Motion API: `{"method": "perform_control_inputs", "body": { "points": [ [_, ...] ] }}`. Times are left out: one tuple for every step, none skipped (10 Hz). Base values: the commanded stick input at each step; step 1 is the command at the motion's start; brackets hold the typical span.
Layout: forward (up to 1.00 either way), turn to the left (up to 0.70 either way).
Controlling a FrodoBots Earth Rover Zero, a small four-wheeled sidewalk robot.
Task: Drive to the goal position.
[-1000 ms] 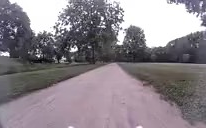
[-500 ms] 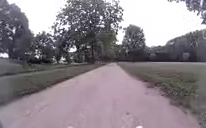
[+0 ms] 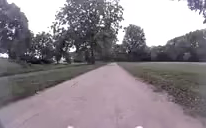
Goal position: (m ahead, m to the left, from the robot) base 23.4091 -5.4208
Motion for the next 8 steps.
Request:
{"method": "perform_control_inputs", "body": {
  "points": [
    [0.7, 0.0],
    [0.7, 0.0],
    [0.7, 0.0],
    [0.7, 0.0],
    [0.7, 0.0],
    [0.7, 0.0],
    [0.7, 0.0],
    [0.7, 0.0]
  ]
}}
